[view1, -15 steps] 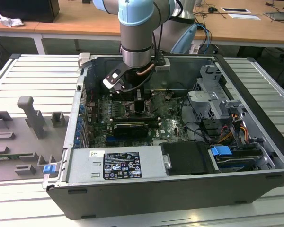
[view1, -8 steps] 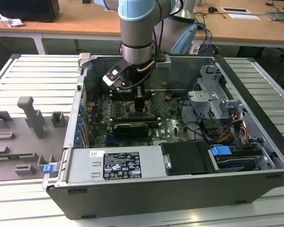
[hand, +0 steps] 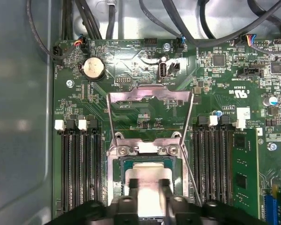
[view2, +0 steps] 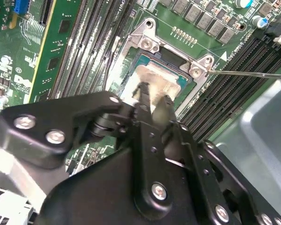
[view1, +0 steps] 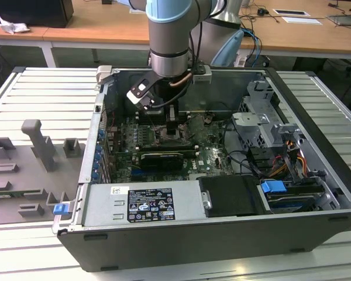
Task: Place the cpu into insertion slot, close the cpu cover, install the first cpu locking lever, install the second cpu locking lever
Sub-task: 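Place the cpu into insertion slot, then close the cpu cover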
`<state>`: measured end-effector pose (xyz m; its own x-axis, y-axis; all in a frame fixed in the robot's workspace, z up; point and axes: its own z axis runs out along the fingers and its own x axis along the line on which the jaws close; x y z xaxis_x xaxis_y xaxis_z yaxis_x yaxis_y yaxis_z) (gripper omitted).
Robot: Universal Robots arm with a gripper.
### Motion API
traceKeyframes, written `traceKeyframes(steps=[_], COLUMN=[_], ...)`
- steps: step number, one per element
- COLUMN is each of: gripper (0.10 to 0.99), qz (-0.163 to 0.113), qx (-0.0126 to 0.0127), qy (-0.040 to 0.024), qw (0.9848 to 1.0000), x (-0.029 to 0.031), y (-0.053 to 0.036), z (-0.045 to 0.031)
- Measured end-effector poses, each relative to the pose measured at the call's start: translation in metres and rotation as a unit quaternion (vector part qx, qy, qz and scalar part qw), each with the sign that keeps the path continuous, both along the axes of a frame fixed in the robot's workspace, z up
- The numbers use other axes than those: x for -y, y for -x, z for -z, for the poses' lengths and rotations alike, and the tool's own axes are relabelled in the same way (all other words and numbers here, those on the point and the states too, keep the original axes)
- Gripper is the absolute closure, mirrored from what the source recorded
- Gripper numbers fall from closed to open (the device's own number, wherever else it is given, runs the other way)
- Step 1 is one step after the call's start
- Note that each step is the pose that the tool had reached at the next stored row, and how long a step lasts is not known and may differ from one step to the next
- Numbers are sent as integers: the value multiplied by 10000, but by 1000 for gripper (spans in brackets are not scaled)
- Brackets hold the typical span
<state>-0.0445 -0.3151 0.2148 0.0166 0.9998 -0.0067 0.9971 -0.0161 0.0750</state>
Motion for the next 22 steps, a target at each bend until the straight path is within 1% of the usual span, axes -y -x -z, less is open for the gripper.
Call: traceKeyframes(steps=[1, 2, 16, 22], gripper=[918, 976, 980, 980], qz=[0, 0, 0, 0], qx=[0, 0, 0, 0], qy=[-1, 0, 0, -1], qw=[10000, 10000, 10000, 10000], x=[0, 0, 0, 0], y=[0, 0, 0, 0], z=[-9, -15, -56, -89])
